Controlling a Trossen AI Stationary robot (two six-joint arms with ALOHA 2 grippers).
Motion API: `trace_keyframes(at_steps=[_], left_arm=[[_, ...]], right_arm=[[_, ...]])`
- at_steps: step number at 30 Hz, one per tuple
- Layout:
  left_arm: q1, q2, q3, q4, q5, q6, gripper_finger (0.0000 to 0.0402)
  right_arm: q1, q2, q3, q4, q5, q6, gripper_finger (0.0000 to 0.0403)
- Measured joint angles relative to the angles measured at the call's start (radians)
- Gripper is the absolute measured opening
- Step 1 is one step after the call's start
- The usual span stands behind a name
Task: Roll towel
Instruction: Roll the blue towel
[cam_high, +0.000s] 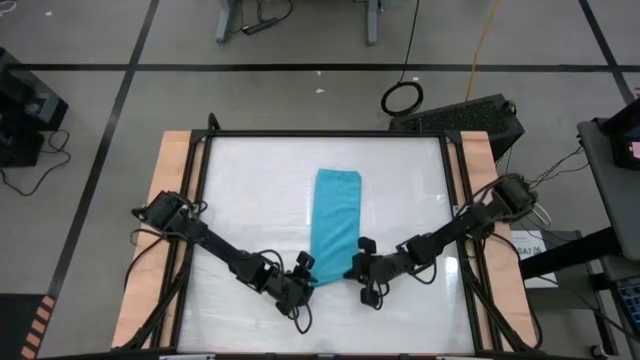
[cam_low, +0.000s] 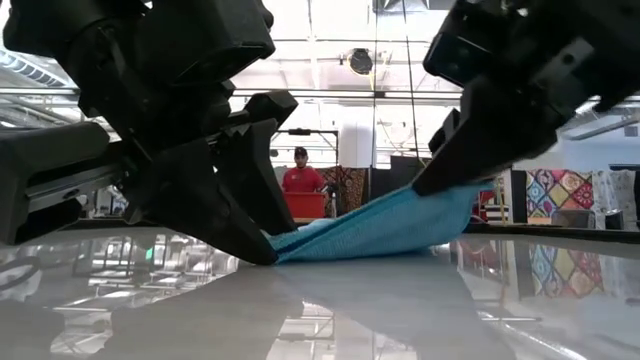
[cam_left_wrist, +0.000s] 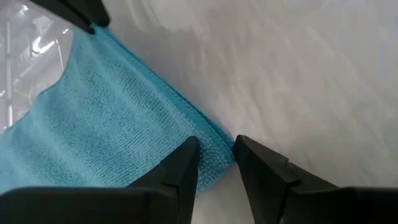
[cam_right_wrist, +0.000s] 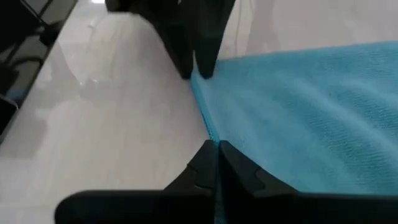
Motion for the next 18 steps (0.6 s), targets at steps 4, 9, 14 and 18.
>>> trace_keyframes(at_steps=[4,9,14,18], left_arm=[[-0.005,0.0,0.0,-0.001,-0.009,-0.003,0.0121],[-0.009,-0.009,-0.001,-0.013,-0.013,-0.03,0.0123],[-0.014,-0.016,-0.002,-0.018,-0.047,-0.055,0.0163],[-0.016,-0.017,-0.002,-0.031,-0.077,-0.038,0.0203]], right_arm=[[-0.023,-0.016,0.0,-0.003,-0.03,0.023,0.0001],[-0.041,-0.016,0.0,-0.011,-0.056,0.04,0.0],[-0.05,-0.016,0.0,-0.008,-0.077,0.049,0.0],[-0.054,-0.016,0.0,-0.003,-0.084,0.05,0.0]])
